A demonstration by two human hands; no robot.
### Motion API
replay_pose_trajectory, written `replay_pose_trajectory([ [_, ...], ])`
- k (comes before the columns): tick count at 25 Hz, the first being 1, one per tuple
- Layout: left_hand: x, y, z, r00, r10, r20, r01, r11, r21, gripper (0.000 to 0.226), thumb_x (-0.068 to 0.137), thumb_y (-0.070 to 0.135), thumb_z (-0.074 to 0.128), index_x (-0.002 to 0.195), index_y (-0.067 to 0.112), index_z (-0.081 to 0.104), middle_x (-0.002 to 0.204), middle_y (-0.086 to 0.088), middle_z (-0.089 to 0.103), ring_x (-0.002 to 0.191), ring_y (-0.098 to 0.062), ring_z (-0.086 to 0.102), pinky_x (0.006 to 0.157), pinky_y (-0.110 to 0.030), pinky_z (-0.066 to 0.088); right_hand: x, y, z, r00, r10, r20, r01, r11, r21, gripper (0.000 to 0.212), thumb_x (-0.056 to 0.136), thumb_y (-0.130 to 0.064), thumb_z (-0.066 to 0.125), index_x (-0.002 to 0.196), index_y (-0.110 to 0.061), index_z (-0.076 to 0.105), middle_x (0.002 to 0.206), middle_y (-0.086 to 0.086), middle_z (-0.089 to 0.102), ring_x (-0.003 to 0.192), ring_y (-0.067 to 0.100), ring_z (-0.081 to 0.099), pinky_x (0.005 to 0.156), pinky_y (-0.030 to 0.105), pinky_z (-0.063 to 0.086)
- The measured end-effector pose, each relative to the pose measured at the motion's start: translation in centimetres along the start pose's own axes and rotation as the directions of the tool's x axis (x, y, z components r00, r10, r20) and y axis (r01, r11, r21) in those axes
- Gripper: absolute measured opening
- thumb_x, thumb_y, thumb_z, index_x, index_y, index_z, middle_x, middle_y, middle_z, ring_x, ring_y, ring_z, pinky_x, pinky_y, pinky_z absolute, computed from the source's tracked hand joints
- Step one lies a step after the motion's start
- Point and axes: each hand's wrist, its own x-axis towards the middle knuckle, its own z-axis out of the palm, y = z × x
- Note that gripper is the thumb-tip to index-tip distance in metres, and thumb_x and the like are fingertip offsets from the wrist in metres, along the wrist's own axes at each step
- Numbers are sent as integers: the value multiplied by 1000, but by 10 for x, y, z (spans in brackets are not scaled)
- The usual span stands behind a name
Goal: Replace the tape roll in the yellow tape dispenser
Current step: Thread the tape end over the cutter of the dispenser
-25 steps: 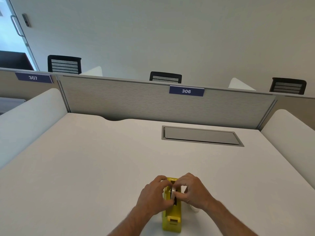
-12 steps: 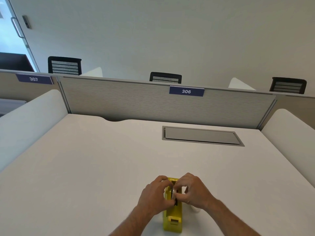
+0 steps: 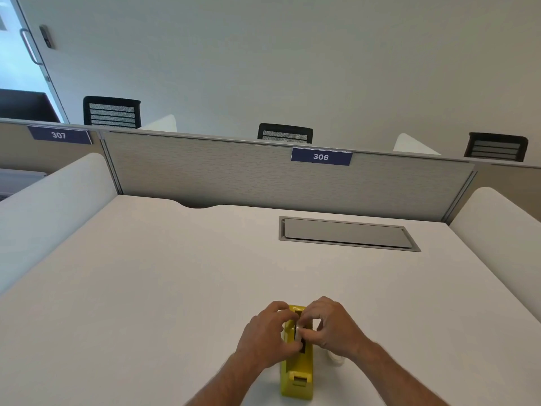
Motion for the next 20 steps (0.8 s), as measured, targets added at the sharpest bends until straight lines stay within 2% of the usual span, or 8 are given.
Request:
replay_pose_trajectory([
  [6, 0, 0, 2, 1000, -6, 15, 6, 1000, 23, 54, 72, 61, 68, 122, 40, 60, 138, 19, 48, 94, -6, 63, 84, -23, 56, -3, -3, 5, 999, -41, 5, 41, 996, -81, 25, 65, -43, 69, 86, -29, 71, 84, -17, 67, 86, 6, 54, 65, 29, 55],
  [10, 0, 0, 3, 1000, -14, 5, 13, 999, 48, 54, 74, 65, 66, 121, 39, 60, 139, 19, 48, 97, -7, 62, 85, -25, 55, -4, -2, 4, 996, -87, -2, 87, 992, -93, 22, 70, -40, 66, 87, -29, 75, 85, -16, 72, 85, 6, 55, 63, 27, 54],
  [15, -1, 2, 3, 1000, -21, -11, 21, 997, 72, 55, 72, 68, 65, 120, 41, 59, 140, 21, 46, 101, -8, 62, 83, -25, 54, -2, 0, 1, 997, -76, -5, 75, 995, -61, 16, 78, -37, 67, 88, -32, 78, 85, -18, 74, 85, 4, 56, 69, 26, 52],
  [20, -2, 1, 5, 1000, -21, -6, 21, 997, 72, 56, 72, 70, 65, 121, 43, 57, 140, 22, 45, 102, -8, 62, 84, -26, 55, -5, 1, 2, 997, -75, -12, 74, 997, -22, 16, 75, -36, 71, 87, -29, 77, 86, -16, 73, 85, 5, 58, 64, 28, 55],
])
